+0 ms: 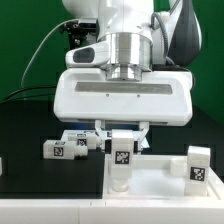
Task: Assemble square table
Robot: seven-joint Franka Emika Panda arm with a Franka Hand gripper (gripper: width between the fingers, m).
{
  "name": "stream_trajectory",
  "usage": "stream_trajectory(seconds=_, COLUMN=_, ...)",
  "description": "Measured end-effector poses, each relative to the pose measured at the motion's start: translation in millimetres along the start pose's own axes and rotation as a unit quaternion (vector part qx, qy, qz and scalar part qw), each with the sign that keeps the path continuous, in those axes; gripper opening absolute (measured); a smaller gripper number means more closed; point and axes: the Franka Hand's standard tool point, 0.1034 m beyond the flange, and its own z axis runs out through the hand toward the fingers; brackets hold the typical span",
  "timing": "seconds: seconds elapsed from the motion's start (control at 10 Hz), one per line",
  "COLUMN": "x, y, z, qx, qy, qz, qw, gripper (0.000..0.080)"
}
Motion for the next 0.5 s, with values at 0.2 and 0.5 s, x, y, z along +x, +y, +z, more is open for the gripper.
stream_trajectory(seconds=0.2, x=-4.6, y=0.3, z=4.7, qx=-0.002, qy=0.002, qz=-0.002, qw=1.000, gripper=0.0284)
stream_trajectory(seconds=0.5, x=-5.8, y=-1.2, z=6.7, qx=-0.007, qy=0.034, qz=-0.007, qw=0.999, gripper=0.0284)
